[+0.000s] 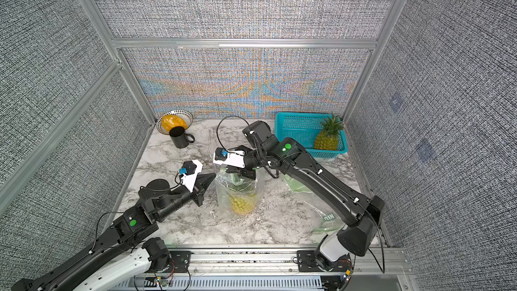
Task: Open the zip-top bag and take out the pineapple
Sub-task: Unzip the zipper on the zipper food storage bag.
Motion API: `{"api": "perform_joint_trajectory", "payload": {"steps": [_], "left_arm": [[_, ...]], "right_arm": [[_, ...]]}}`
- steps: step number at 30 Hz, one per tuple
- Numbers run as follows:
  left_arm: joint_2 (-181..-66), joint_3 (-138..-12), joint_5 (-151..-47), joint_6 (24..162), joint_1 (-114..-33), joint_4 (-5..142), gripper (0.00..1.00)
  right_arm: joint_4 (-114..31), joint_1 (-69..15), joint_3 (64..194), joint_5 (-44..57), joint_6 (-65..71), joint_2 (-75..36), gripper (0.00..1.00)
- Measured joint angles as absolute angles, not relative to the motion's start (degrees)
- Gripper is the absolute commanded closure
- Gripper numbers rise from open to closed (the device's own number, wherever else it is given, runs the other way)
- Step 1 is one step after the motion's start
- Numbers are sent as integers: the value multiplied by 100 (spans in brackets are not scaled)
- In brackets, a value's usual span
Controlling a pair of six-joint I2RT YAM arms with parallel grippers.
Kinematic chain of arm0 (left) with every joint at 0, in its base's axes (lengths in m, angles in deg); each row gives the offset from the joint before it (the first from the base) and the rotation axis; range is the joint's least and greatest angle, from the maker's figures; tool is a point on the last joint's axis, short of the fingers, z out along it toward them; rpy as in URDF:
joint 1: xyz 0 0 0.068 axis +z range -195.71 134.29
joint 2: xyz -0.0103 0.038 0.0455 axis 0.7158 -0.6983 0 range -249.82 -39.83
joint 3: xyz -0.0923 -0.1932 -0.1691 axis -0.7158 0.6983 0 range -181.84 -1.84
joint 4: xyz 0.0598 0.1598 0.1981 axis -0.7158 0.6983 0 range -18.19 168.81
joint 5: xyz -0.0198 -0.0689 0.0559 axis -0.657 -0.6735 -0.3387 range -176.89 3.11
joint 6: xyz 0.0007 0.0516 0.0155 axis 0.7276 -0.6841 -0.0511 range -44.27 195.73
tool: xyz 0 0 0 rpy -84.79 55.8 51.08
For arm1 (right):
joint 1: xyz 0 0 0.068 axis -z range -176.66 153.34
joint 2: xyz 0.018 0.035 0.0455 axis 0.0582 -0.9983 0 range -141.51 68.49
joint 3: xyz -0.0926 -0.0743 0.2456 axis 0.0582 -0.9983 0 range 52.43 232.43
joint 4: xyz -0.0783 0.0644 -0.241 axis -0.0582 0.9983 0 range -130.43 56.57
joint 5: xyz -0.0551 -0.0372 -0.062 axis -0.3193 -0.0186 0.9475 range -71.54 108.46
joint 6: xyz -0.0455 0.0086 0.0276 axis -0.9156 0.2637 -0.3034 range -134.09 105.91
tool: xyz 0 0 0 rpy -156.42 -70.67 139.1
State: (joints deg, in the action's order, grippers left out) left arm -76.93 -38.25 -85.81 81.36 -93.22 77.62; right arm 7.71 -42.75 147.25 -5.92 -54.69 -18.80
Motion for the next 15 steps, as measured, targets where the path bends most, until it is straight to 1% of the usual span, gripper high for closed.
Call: {"api": "perform_joint_trajectory", "payload": {"steps": [1, 2, 5, 10, 15], "left_arm": [[-7691, -3825, -8504, 8136, -9309, 7775, 82], [-7693, -3825, -8493, 8136, -9289, 7775, 74], [-7743, -3849, -8576, 8156, -9287, 7797, 69], [-7872, -3986, -8970, 8103, -9237, 7834, 56], [-8104, -4141, -9387, 8025, -9053, 7843, 57]], "right_arm": [[821, -4259, 14730, -566, -5463, -1871, 100], [852, -4237, 14734, -586, -5449, -1871, 100], [865, -4248, 14736, -645, -5445, -1904, 100], [863, -4272, 14769, -822, -5445, -2048, 100], [858, -4277, 14824, -981, -5447, -2070, 100]]}}
